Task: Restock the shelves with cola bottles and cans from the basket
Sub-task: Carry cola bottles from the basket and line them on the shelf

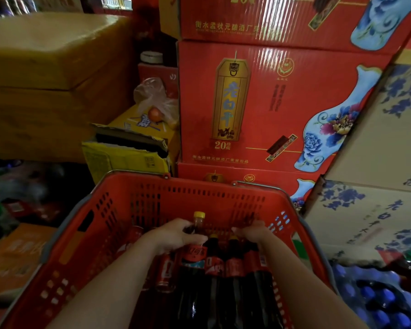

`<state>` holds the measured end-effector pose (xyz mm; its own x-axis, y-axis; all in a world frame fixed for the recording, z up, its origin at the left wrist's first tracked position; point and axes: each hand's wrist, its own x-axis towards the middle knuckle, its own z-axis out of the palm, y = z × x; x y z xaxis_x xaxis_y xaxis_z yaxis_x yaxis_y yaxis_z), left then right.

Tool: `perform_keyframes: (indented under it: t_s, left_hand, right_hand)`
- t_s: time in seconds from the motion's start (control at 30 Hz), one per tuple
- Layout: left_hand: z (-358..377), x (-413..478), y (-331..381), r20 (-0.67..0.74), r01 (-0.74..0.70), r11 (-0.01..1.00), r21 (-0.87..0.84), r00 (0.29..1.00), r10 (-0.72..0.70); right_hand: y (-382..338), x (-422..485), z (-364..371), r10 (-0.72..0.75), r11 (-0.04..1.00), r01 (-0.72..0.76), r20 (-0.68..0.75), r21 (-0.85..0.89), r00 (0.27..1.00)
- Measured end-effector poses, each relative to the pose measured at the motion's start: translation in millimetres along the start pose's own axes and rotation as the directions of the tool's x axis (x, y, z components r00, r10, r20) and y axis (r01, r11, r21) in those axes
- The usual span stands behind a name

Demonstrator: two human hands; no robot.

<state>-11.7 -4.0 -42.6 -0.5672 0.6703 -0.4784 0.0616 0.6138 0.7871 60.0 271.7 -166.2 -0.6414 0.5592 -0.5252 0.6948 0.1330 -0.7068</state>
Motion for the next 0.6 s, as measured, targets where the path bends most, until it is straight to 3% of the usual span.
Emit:
perform_keyframes:
  t_s: [0.13,0.27,0.43,0.6]
  left_hand:
    - [-2.9,1.8,-5.2,-0.009,0.0,1.0,0.002,1.0,0.0]
    - [-2.7,0.2,-4.8,-0.008,0.003,0.999,-0.032,1.0,-0.003]
    - [-3.2,1.3,-5.7,0.005,-0.044,0.997,-0.068,0.999,0.045]
    - [-3.3,0.4,-1.5,-0.014,-0.051,0.997,-0.067,0.999,0.05]
  right_hand:
    - [-46.8,-88.3,-7.0,-0.087,0.992,0.084,0.027,0.099,0.996]
    - [-41.2,-96.1,-13.7,-0.131,0.984,0.128,0.017,0.124,0.991]
    - [-28.2,-98.6,-22.2,-0.11,0.943,0.015,0.266,0.333,0.958]
    - [-25.5,-100.8,-41.2,-0.118,0.987,0.053,0.47,0.149,0.875]
